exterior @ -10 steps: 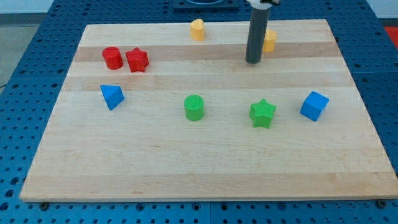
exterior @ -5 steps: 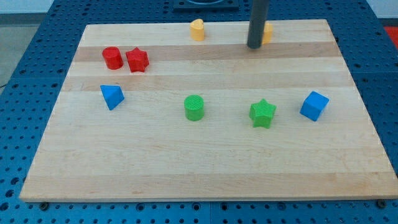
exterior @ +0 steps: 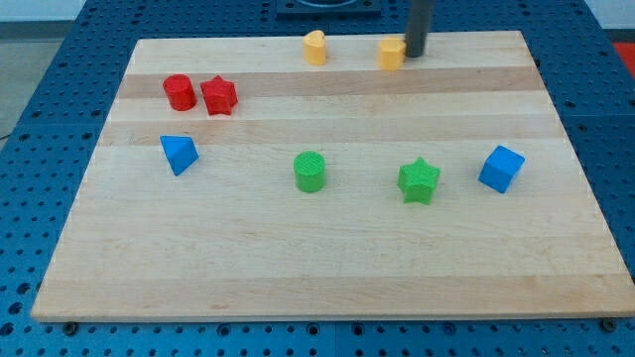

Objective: Slide the yellow hexagon closer to the yellow heart

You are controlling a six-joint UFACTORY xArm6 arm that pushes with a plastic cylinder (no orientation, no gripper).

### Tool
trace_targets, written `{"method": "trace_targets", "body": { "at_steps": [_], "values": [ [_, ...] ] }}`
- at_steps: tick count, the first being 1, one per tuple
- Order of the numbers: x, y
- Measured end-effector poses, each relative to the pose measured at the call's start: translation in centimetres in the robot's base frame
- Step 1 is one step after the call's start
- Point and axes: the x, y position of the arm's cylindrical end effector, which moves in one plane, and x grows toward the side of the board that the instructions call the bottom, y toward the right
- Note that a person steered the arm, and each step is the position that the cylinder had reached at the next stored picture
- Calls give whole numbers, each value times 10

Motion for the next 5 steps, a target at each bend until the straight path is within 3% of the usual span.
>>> {"method": "trace_targets", "body": {
  "at_steps": [1, 3, 5],
  "values": [
    [-7, -37],
    [31, -9],
    [28, -76]
  ]
}}
